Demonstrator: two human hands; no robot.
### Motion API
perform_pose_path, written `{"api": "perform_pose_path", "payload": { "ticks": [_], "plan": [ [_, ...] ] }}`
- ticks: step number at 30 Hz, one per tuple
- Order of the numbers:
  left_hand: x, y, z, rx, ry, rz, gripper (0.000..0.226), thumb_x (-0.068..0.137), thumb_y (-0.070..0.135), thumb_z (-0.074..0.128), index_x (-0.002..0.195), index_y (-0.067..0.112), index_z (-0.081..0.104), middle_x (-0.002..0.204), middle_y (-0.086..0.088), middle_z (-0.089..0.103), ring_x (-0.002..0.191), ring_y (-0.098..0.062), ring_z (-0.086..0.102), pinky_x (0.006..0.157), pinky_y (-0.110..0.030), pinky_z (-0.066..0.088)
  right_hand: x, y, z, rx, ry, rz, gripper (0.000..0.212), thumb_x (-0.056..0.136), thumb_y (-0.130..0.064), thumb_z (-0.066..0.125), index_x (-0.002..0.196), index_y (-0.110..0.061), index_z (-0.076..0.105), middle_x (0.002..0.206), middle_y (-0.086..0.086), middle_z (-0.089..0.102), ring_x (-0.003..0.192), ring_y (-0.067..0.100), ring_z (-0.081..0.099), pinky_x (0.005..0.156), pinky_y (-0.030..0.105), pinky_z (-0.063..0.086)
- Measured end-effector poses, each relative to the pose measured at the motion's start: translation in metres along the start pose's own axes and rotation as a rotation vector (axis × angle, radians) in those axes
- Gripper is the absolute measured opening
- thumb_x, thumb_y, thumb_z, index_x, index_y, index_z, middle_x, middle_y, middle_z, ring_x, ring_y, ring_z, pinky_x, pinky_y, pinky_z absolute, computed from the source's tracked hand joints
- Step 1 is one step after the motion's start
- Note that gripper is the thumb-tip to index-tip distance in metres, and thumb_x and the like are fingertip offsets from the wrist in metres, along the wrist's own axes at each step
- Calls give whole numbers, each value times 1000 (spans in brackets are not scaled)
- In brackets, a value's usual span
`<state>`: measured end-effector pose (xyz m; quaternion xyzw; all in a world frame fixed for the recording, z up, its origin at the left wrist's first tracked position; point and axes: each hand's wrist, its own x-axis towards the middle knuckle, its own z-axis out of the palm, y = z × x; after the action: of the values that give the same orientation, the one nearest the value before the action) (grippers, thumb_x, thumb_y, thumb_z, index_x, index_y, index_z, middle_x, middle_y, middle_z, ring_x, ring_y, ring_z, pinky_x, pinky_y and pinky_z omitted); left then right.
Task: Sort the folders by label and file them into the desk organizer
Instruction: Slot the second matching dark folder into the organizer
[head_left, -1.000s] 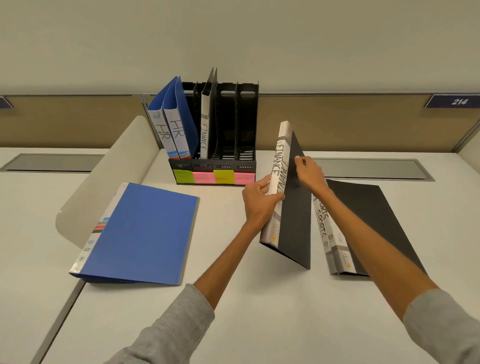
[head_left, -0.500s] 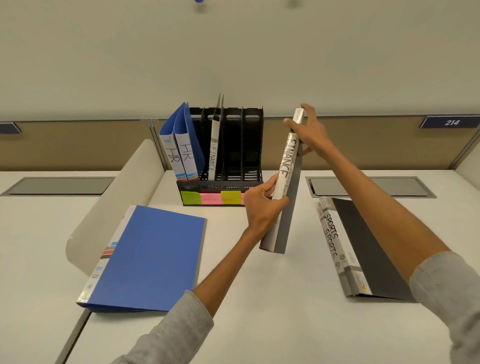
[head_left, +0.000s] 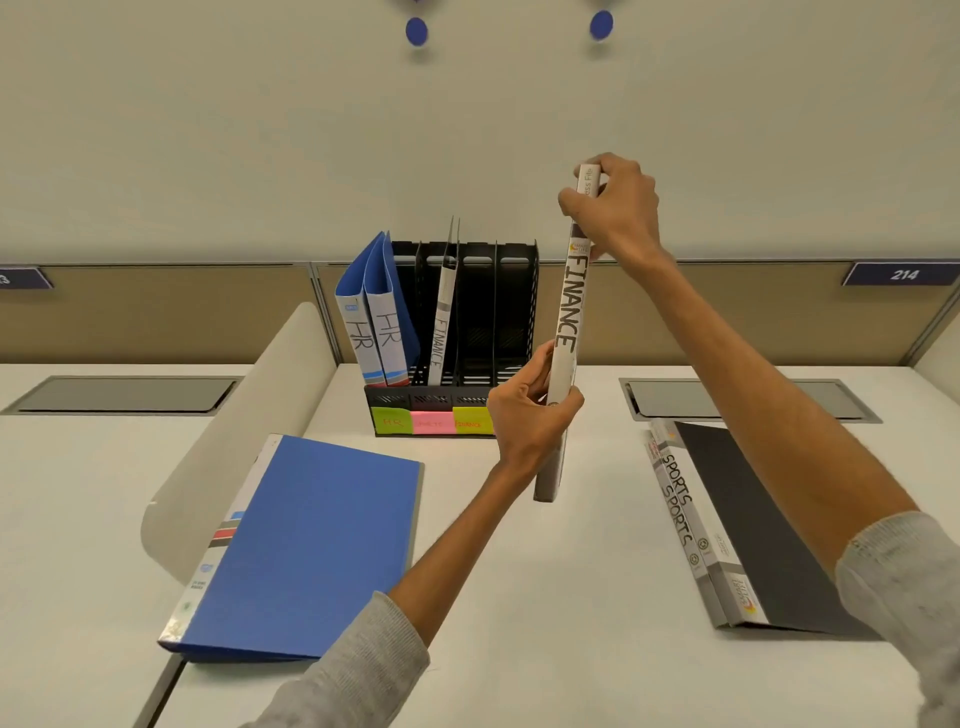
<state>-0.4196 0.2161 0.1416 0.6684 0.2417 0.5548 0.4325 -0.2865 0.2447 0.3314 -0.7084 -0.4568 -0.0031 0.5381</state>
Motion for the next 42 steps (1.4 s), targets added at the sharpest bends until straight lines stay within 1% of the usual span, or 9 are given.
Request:
{"api": "perform_pose_path", "payload": {
  "ticks": [4, 9, 14, 18, 21, 25, 32, 35, 42],
  "plan": [
    [7, -5, -4, 5, 14, 24, 66, 75, 11, 72, 138, 21, 55, 122, 1, 68, 97, -8, 71, 80, -34, 61, -4, -20, 4, 20, 25, -106, 35, 75, -24, 63, 109, -18, 66, 67, -8, 61, 57, 9, 66, 64, 30, 59],
    [13, -20, -16, 44, 5, 10, 66, 79, 24, 76, 140, 25, 52, 124, 2, 68, 103, -8, 69, 83, -34, 60, -6, -31, 11, 29, 60, -182, 36, 74, -23, 62, 109, -20, 69, 76, -7, 64, 55, 1, 55, 60, 16, 48],
    [17, -32, -30, 48, 11, -29, 75, 75, 38, 82, 141, 19, 51, 127, 6, 66, 109, -5, 66, 93, -33, 56, -9, -36, 22, 80, 52, -218, 32, 76, -20, 62, 107, -20, 70, 71, -19, 57, 55, -7, 54, 58, 10, 44],
    [20, -31, -42, 81, 25, -37, 80, 72, 46, 81, 141, 20, 51, 116, 25, 63, 100, 2, 67, 89, -29, 57, -8, -42, 31, 109, 60, -251, 31, 79, -17, 61, 108, -17, 70, 76, -14, 59, 54, -11, 51, 54, 6, 39],
    [28, -29, -52, 69, 68, -19, 80, 72, 47, 80, 139, 16, 52, 106, 44, 59, 100, 7, 65, 88, -20, 54, -4, -53, 38, 144, 87, -287, 30, 79, -17, 60, 108, -16, 71, 79, -14, 60, 56, -10, 50, 56, 5, 38],
    [42, -29, -67, 102, 113, -3, 84, 70, 55, 76, 138, 13, 53, 99, 51, 56, 96, 15, 62, 85, -10, 50, 1, -66, 50, 186, 109, -338, 30, 80, -15, 60, 108, -15, 71, 92, -14, 65, 64, -9, 52, 63, 4, 41],
    [53, -50, -93, 166, 90, -72, 86, 68, 63, 73, 138, 17, 53, 103, 42, 56, 96, 8, 64, 86, -12, 51, 5, -58, 82, 254, 66, -309, 30, 81, -10, 61, 109, -14, 69, 88, -10, 64, 64, -2, 51, 63, 9, 47],
    [51, -65, -103, 206, 58, -120, 89, 66, 68, 71, 138, 17, 54, 102, 30, 61, 93, 0, 65, 82, -13, 53, 6, -51, 94, 261, 43, -277, 30, 81, -10, 60, 110, -15, 69, 83, -10, 62, 62, -1, 50, 62, 13, 48],
    [40, -103, -120, 188, 9, -298, 89, 68, 62, 72, 139, 12, 53, 114, 10, 68, 103, -11, 68, 90, -32, 57, 3, -38, 124, 220, -39, -284, 31, 84, -10, 59, 113, -13, 68, 88, -13, 62, 69, -4, 53, 67, 12, 48]
  ]
}}
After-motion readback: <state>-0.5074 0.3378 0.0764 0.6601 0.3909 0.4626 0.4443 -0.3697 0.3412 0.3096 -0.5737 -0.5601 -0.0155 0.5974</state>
